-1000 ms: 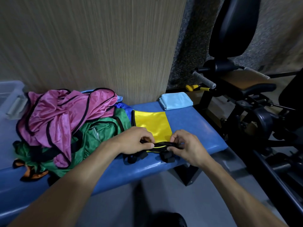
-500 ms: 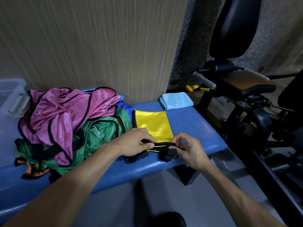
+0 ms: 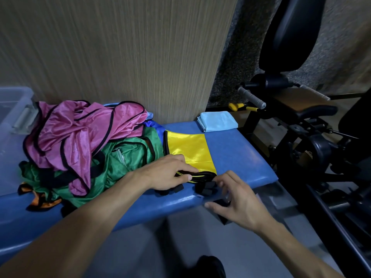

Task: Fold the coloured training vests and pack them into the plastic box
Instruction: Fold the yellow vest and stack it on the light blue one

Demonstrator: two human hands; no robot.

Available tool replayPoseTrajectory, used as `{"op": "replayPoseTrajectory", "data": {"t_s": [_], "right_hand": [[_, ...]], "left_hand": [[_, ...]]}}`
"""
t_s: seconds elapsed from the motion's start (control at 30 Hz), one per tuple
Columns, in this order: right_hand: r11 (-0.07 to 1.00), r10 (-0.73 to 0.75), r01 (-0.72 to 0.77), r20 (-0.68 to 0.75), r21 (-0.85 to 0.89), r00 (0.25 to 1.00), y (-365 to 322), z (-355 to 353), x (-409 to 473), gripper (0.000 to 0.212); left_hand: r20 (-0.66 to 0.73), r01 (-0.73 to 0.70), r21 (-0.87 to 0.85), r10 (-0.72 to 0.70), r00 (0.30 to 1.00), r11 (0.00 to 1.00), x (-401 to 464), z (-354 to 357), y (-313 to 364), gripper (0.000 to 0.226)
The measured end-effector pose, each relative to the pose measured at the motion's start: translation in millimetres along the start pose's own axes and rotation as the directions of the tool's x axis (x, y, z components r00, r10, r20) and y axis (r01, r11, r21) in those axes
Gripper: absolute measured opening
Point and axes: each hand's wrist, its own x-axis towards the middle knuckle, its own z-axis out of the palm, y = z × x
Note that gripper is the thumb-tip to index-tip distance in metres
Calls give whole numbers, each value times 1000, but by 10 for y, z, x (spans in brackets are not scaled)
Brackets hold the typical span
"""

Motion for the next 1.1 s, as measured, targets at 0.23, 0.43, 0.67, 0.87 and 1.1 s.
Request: {"op": "replayPoseTrajectory", "data": {"t_s": [0.23, 0.43, 0.67, 0.87, 1.1], "right_hand": [[971, -35, -11, -189, -238, 981, -184, 344, 74, 29], [870, -239, 157, -121, -468, 963, -148, 360, 24, 15], [800, -317, 251, -30, -545, 948, -208, 136, -36, 23], [934, 63, -85, -74, -347, 995, -366, -14, 372, 17], [903, 391, -354, 121, -245, 912, -225, 128, 890, 16]], "left_hand": [[0, 8, 1, -8, 1000, 1000, -1, 17, 16, 38], [15, 35, -12, -35, 999, 999, 3, 65, -13, 41], [119, 14, 113, -27, 992, 993, -39, 75, 126, 45], [142, -14, 209, -16, 990, 978, -69, 73, 198, 23], [128, -2, 206, -25, 991, 978, -75, 83, 186, 23]]}}
